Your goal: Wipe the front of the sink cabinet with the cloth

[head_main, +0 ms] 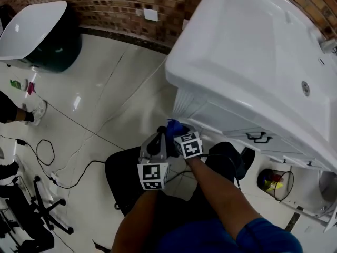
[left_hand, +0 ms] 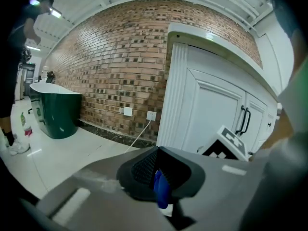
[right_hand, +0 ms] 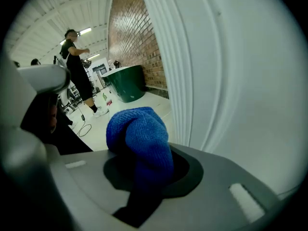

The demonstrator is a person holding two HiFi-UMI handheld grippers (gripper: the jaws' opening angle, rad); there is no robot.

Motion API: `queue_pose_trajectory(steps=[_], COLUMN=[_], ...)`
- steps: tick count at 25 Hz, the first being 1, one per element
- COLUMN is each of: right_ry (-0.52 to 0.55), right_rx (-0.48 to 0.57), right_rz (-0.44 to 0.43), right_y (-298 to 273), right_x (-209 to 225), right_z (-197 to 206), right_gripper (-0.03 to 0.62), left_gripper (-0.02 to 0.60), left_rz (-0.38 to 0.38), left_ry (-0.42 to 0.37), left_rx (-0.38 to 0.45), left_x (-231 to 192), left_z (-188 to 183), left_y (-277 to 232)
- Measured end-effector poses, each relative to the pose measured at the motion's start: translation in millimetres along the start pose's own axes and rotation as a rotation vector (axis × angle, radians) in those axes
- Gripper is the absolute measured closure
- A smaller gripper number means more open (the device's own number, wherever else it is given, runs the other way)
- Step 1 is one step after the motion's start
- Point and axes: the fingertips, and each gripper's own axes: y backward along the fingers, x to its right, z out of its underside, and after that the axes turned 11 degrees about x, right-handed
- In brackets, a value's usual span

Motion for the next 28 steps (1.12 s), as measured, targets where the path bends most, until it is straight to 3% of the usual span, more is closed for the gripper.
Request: queue_pose_trajectory(steps=[4,8,16,28], right_ry=[-0.021,-0.094,-0.178,-0.291], right_rx=[-0.017,-0.043,-0.114,-0.062], right_rz=[0.028,0.073,0.17,0.258], right_y=[-41,-65,-59,-4], right_x=[6,28,55,96], right_z=[3,6,43,68], right_gripper=[0.513,0.513,0.514,0.514], left_gripper=[0.58,0.58,0.581,0.581], left_rz=[-0.057,-0.065,-0.028,0.094], left_ry=[0.047,0.07,0.052,-0.01], left_rx=[-0.03,-0.055,-0.077,-0.088], left_x=[-25,-28,-22,32], left_z=[8,16,20,18], left_y=[4,-4,-14,-34])
